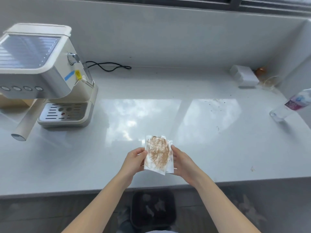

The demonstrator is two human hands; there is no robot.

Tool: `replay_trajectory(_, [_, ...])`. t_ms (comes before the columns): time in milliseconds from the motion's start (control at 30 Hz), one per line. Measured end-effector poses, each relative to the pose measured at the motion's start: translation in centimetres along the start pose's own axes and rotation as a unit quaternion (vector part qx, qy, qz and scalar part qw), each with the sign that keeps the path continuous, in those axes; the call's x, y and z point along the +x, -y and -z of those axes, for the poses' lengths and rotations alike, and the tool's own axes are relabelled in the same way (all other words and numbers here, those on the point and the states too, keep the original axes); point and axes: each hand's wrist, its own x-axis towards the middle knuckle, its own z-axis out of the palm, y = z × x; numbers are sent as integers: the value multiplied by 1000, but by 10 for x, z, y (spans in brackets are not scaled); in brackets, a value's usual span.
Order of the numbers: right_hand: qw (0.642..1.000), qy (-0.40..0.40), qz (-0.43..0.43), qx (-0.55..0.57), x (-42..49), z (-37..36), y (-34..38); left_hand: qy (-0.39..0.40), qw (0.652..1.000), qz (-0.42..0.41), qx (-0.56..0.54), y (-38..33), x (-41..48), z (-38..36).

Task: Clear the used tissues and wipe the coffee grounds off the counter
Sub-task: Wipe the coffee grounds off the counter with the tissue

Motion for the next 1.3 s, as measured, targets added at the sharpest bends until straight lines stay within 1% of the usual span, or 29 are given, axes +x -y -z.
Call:
replay_trajectory(100, [996, -9, 18, -87, -2, 3, 0, -6, 1000, -9, 2, -2, 0, 8])
replay_trajectory(200, [994, -8, 38, -100, 1, 1, 2, 0, 1000, -27, -1, -1, 3, 15])
replay_trajectory(267, [996, -16, 40, -83, 5, 0, 5, 0, 999, -36, -13, -1, 5, 18])
replay_trajectory(400, [999, 9, 36, 31, 16, -2, 9, 31, 995, -36, -90, -4, 10, 23])
replay_trajectory(500, [999, 5, 32, 39, 20, -5, 12, 31, 994, -9, -107, -6, 12, 28])
replay_trajectory(567, [999, -18, 20, 19, 22, -8, 13, 14, 996, 17, -88, -7, 13, 32])
replay_trajectory(600, [999, -25, 19, -3, 23, -10, 13, 8, 998, 18, -58, -5, 15, 33])
replay_trajectory(667, [996, -26, 42, -72, 27, -12, 10, -8, 1000, -6, -4, 0, 18, 36])
replay_trajectory(700, [993, -21, 58, -102, 29, -13, 8, -13, 1000, -20, -2, 2, 19, 36])
replay_trajectory(733, [990, -20, 69, -121, 31, -15, 6, -9, 1000, -24, -12, 6, 21, 36])
replay_trajectory(800, [989, -26, 81, -123, 34, -20, 3, 14, 995, 6, -96, 9, 23, 36])
replay_trajectory(867, [989, -26, 89, -113, 38, -27, 0, 81, 981, 44, -170, 9, 24, 37])
replay_trajectory(900, [989, -23, 92, -116, 40, -30, -3, 106, 975, 62, -184, 10, 23, 38])
replay_trajectory(933, [988, -20, 94, -123, 42, -34, -4, 109, 975, 75, -180, 10, 23, 39])
replay_trajectory(967, [987, -19, 96, -126, 44, -37, -6, 94, 977, 81, -171, 10, 22, 39])
replay_trajectory(1000, [987, -21, 97, -126, 47, -38, -7, 61, 983, 79, -156, 10, 23, 41])
replay_trajectory(1033, [987, -29, 100, -122, 49, -37, -7, 11, 989, 65, -131, 10, 25, 43])
replay_trajectory(1067, [985, -48, 107, -126, 52, -34, -7, -56, 993, 35, -92, 10, 26, 49])
replay_trajectory(1100, [977, -83, 126, -149, 54, -27, -7, -137, 990, -17, -30, 10, 27, 58])
replay_trajectory(1133, [960, -133, 154, -194, 56, -17, -7, -214, 970, -92, 68, 10, 28, 71])
replay_trajectory(1167, [931, -190, 187, -249, 58, -4, -7, -271, 931, -166, 179, 12, 29, 86])
replay_trajectory(1200, [893, -247, 219, -305, 59, 9, -7, -311, 880, -224, 281, 14, 28, 101])
replay_trajectory(1233, [854, -294, 245, -353, 61, 22, -6, -330, 835, -253, 359, 18, 28, 114])
replay_trajectory(1267, [818, -327, 260, -396, 64, 34, -6, -321, 811, -255, 418, 23, 30, 123])
replay_trajectory(1300, [788, -346, 261, -438, 68, 44, -6, -294, 799, -238, 468, 29, 30, 128])
